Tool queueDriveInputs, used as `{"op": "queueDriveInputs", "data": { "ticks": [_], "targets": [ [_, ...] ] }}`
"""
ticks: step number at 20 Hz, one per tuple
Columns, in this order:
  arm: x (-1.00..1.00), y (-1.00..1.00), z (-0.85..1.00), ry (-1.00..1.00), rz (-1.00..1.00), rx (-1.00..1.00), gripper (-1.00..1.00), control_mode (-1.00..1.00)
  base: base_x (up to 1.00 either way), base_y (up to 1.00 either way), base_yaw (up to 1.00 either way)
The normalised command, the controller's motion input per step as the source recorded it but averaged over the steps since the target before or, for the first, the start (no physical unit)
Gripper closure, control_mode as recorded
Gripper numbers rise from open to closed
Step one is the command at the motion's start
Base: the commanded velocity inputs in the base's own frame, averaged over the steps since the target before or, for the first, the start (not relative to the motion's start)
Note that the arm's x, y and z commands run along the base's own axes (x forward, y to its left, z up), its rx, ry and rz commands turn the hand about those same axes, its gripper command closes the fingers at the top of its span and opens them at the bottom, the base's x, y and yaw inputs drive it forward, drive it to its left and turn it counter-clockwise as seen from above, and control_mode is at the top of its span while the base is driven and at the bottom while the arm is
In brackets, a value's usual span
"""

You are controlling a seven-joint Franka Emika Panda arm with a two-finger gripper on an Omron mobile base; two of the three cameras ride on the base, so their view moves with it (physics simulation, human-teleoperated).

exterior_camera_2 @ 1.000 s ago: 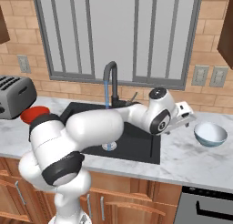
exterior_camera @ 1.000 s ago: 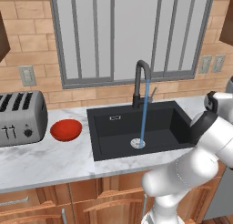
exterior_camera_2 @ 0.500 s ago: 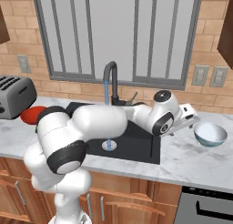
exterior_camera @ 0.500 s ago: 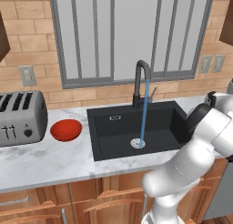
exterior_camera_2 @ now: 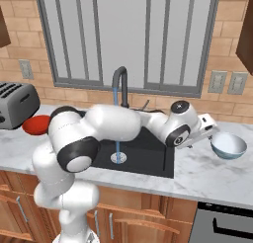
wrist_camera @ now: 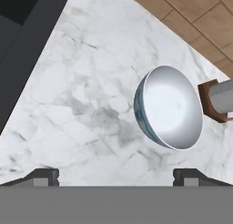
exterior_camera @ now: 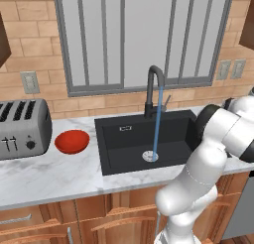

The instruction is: Rinse each bowl for a few seconds and place them down in the sink or on the counter.

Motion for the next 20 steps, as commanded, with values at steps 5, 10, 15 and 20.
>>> {"op": "queueDriveInputs", "data": {
  "ticks": [5,10,15,20],
  "targets": [
    [0.16,-0.23,-0.04,0.00,0.04,0.01,-1.00,-1.00,0.00,0.00,0.00],
    [0.17,-0.21,-0.05,0.00,0.04,0.01,-1.00,-1.00,0.00,0.00,0.00],
    [0.12,-0.22,-0.04,0.00,0.04,0.02,-1.00,-1.00,0.00,0.00,0.00],
    [0.12,-0.21,-0.04,0.00,0.04,0.03,-1.00,-1.00,0.00,0.00,0.00]
  ]
}}
